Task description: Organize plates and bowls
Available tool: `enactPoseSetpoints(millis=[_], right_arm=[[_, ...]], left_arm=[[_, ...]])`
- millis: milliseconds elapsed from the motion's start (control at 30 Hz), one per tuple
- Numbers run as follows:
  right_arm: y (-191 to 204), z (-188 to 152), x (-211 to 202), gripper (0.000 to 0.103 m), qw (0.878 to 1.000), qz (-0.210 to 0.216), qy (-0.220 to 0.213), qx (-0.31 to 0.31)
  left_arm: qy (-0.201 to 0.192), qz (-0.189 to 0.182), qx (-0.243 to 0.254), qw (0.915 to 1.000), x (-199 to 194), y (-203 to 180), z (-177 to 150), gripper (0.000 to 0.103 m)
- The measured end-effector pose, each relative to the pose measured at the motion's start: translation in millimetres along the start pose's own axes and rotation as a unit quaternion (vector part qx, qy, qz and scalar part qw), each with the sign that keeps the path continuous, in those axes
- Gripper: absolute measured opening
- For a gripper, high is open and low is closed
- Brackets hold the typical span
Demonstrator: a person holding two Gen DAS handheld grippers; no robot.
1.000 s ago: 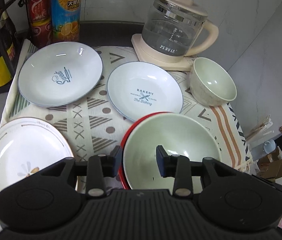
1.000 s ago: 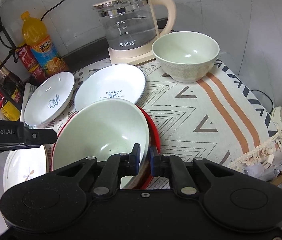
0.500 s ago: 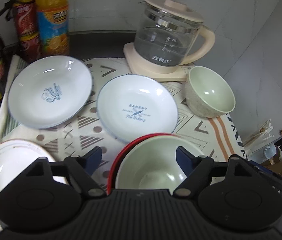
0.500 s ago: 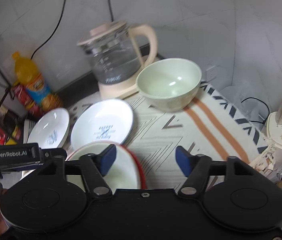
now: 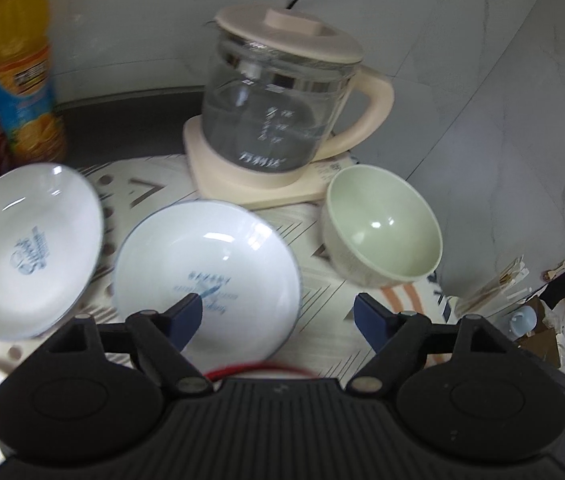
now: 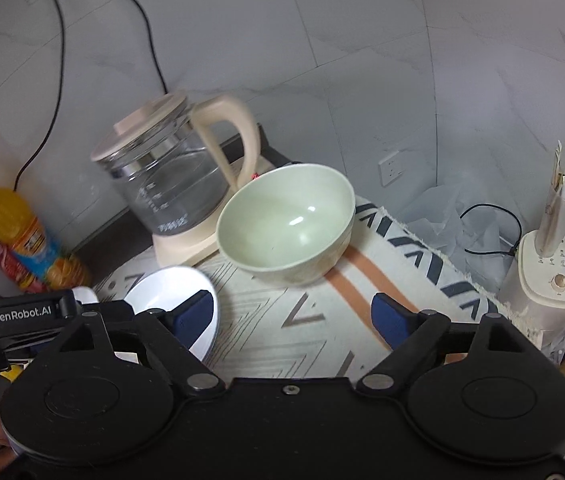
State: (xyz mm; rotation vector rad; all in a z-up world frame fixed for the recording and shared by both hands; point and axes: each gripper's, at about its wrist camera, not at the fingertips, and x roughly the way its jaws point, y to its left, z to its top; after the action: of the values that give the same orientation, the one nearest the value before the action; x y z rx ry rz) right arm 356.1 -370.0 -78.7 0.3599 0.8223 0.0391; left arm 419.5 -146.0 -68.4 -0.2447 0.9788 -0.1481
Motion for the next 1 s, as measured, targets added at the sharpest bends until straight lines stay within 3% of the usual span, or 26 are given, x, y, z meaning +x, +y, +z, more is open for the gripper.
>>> enactPoseSetpoints(millis=[367,767,1000], right_arm=[[-14.2,22.7,44.4,0.084,0.999,-0.013,0.004,0.036],[-34.3,36.2,94.3,0.070,0.995,-0.041,0.031,0.084],[-44.4,38.7,119.3,0.055,0.991,-0.044,0.059,0.114]], left_arm=[[0.007,-0.019,0.005,0.9998,48.5,-24.4,34.4,0.081],[0.030,-0.017,0.000,0.9994,101.6,-39.0,50.4,0.076],[0.056,-0.008,-0.013,0.9983,127.0,-43.3,52.6,0.052]])
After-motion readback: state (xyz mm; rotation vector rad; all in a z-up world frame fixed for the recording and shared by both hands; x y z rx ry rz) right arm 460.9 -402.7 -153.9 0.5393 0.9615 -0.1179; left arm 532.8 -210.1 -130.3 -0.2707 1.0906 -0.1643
